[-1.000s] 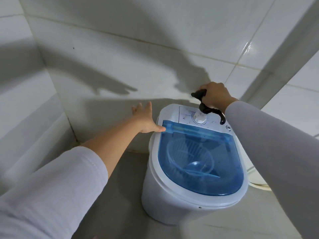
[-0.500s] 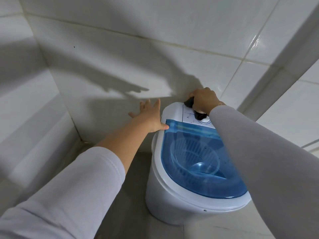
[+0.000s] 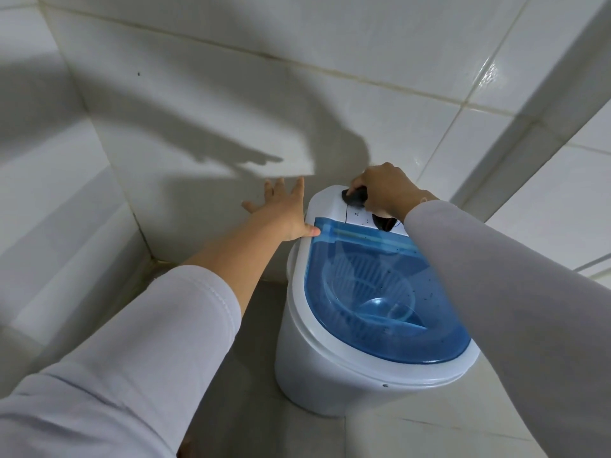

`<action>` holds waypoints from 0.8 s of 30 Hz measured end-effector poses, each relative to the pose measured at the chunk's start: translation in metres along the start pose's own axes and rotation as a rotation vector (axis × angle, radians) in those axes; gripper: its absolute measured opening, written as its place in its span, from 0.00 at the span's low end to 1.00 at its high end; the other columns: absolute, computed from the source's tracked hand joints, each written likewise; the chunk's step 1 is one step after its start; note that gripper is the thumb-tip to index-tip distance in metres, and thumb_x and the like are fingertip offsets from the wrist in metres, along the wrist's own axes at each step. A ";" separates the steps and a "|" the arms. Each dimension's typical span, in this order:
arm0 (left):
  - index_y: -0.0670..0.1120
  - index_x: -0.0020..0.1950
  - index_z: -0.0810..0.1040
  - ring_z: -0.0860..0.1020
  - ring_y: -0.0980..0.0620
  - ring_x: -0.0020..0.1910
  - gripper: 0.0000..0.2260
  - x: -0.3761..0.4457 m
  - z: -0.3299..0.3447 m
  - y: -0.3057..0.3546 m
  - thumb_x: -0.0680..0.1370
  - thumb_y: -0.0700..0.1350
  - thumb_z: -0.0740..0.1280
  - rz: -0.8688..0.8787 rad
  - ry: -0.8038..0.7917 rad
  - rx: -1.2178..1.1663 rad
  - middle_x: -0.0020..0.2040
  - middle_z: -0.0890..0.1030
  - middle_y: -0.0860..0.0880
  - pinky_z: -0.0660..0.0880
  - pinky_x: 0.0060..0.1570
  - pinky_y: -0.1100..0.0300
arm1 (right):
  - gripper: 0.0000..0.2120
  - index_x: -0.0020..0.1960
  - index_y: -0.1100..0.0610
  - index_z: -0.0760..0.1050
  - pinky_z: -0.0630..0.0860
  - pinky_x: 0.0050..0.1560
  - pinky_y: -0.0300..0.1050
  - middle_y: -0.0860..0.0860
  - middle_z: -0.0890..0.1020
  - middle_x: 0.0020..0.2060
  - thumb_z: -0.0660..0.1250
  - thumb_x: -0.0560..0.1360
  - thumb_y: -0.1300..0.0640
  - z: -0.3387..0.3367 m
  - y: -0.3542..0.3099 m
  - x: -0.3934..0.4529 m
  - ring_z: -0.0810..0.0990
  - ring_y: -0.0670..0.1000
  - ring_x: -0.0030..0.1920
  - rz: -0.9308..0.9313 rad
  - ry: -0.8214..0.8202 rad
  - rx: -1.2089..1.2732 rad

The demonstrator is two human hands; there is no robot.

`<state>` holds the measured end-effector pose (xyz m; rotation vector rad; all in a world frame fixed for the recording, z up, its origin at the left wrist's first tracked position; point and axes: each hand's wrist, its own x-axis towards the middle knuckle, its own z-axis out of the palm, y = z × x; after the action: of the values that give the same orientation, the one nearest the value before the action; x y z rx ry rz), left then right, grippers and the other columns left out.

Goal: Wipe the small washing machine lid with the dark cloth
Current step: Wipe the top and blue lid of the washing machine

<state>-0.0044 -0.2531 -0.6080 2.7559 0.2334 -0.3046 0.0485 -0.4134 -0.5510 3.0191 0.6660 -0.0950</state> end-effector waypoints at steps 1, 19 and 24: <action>0.53 0.78 0.36 0.37 0.44 0.78 0.47 0.000 0.000 0.000 0.74 0.59 0.68 -0.001 0.000 0.000 0.80 0.38 0.46 0.48 0.69 0.28 | 0.16 0.58 0.53 0.80 0.69 0.49 0.44 0.57 0.80 0.55 0.61 0.74 0.63 0.001 -0.001 -0.003 0.77 0.60 0.56 -0.019 0.007 -0.016; 0.53 0.78 0.37 0.39 0.43 0.79 0.46 -0.015 0.008 0.002 0.74 0.60 0.67 -0.039 0.110 -0.006 0.80 0.40 0.45 0.50 0.69 0.29 | 0.20 0.61 0.50 0.79 0.69 0.40 0.37 0.52 0.81 0.57 0.60 0.75 0.66 0.000 -0.002 -0.056 0.78 0.53 0.54 -0.046 -0.086 -0.122; 0.53 0.78 0.36 0.40 0.43 0.79 0.47 -0.021 0.005 0.006 0.73 0.60 0.68 -0.065 0.123 -0.027 0.80 0.40 0.45 0.50 0.69 0.30 | 0.19 0.54 0.50 0.82 0.74 0.52 0.43 0.54 0.82 0.55 0.59 0.72 0.67 -0.010 0.022 -0.057 0.78 0.54 0.51 0.086 -0.078 0.146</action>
<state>-0.0238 -0.2628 -0.6053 2.7475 0.3561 -0.1470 0.0065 -0.4564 -0.5367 3.1586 0.5444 -0.2680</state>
